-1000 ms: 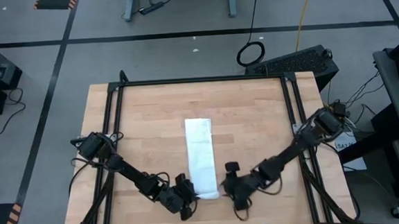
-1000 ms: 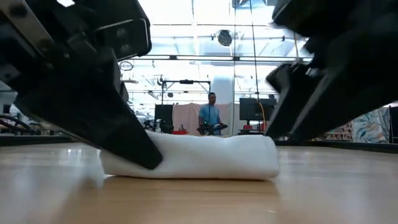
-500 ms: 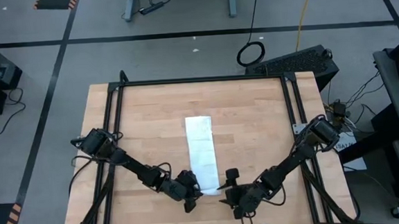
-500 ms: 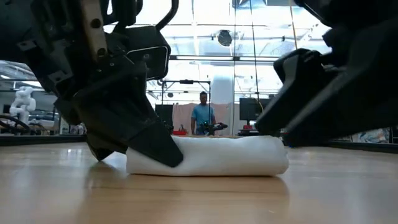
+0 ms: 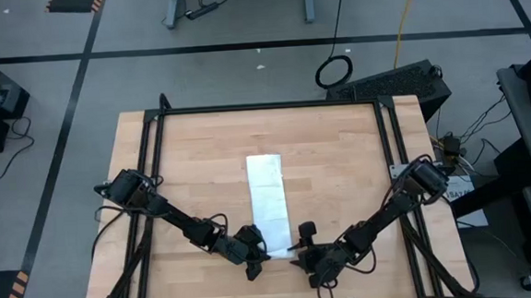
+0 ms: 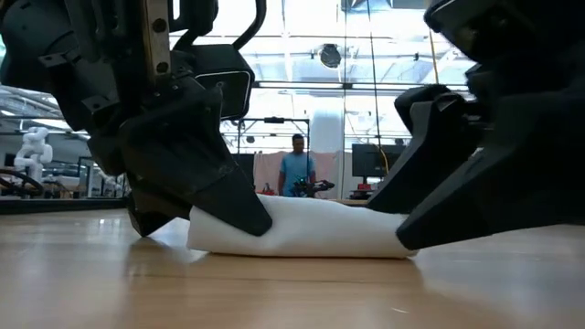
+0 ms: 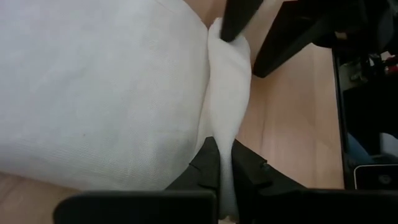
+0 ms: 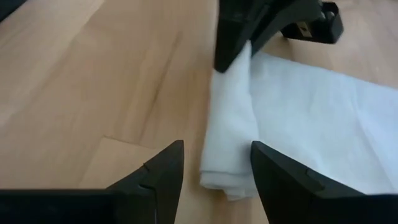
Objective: Roll napkin
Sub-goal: Roll the white table napkin
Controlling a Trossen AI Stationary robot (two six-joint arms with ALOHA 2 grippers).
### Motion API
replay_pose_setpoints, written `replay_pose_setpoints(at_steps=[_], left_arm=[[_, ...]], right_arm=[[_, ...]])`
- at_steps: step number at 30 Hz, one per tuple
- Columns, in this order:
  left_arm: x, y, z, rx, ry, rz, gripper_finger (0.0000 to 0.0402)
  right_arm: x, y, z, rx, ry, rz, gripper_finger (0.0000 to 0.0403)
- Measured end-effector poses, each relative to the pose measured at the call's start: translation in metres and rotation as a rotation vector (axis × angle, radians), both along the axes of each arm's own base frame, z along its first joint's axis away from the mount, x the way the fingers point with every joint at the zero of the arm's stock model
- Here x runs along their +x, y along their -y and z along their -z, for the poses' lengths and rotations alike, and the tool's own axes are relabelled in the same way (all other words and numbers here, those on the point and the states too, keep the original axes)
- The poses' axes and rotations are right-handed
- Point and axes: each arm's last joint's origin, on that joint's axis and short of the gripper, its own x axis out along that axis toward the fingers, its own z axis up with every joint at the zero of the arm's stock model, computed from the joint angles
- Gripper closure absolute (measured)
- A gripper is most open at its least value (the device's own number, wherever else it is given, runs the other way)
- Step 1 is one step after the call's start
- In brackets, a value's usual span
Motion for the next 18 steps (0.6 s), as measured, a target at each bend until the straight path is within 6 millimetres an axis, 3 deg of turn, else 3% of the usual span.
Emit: replay_pose_setpoints(at_steps=[8,15,18], left_arm=[[0.0,0.0,0.0,0.003,0.0,0.0,0.0381],[0.0,0.0,-0.003,0.025,0.025,-0.035,0.0378],[-0.003,0.0,-0.009,0.053,0.031,-0.008,0.0359]], right_arm=[[0.011,0.014,0.001,0.139,-0.054,0.013,0.0238],[0.014,0.02,0.002,0.212,-0.095,0.029,0.0288],[0.015,0.022,0.002,0.251,-0.107,0.038,0.0317]])
